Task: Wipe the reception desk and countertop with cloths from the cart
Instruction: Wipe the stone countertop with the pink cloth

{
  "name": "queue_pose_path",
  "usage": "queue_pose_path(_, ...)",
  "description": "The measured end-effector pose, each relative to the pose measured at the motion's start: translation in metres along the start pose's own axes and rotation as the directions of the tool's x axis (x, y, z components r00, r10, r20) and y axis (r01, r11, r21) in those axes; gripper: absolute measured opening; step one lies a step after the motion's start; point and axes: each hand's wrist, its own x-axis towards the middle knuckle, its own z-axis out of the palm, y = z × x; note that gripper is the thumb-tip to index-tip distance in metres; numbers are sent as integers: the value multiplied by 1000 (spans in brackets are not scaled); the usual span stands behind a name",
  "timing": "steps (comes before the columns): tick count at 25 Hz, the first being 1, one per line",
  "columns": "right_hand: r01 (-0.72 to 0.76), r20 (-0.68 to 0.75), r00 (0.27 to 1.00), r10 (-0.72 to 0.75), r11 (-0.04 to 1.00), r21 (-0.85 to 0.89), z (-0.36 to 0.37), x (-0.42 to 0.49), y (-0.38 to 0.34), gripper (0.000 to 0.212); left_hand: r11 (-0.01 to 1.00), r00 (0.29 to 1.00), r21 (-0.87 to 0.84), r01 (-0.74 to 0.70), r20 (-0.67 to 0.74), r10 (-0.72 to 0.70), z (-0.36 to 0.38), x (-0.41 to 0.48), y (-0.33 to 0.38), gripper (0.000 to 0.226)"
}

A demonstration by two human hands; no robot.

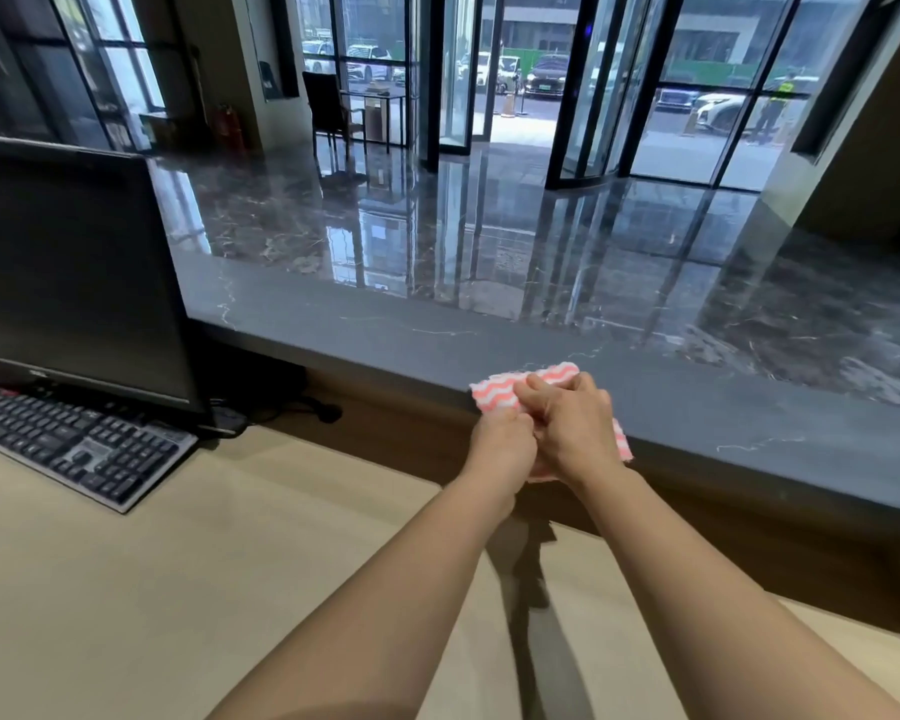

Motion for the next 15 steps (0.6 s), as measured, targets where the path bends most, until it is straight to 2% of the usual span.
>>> queue_pose_path(3,30,30,999,-31,999,29,14,3,-12,24,998,997,39,-57,-46,59,-16,1,5,26)
queue_pose_path(5,48,50,998,-47,998,-26,30,6,-19,21,998,993,33,-61,-101,64,-29,6,11,21)
queue_pose_path(7,61,127,991,-48,993,-97,42,14,-30,19,997,986,12,-78,-150,79,-42,15,14,20)
queue_pose_path(8,23,151,989,-9,996,-89,46,18,-31,13,996,982,44,-72,-171,78,-47,18,15,20)
queue_pose_path(9,65,167,985,-44,990,-122,50,22,-30,7,995,980,55,-84,-176,92,-51,24,14,19)
queue_pose_path(11,97,213,975,-57,978,-182,53,26,-29,18,994,978,54,-90,-184,98,-55,33,12,18)
queue_pose_path(14,106,233,970,-71,984,-144,50,24,-33,19,998,969,26,-55,-241,60,-47,36,12,20)
queue_pose_path(15,157,241,964,-111,971,-181,48,24,-32,21,998,967,-4,-58,-247,55,-41,37,11,18)
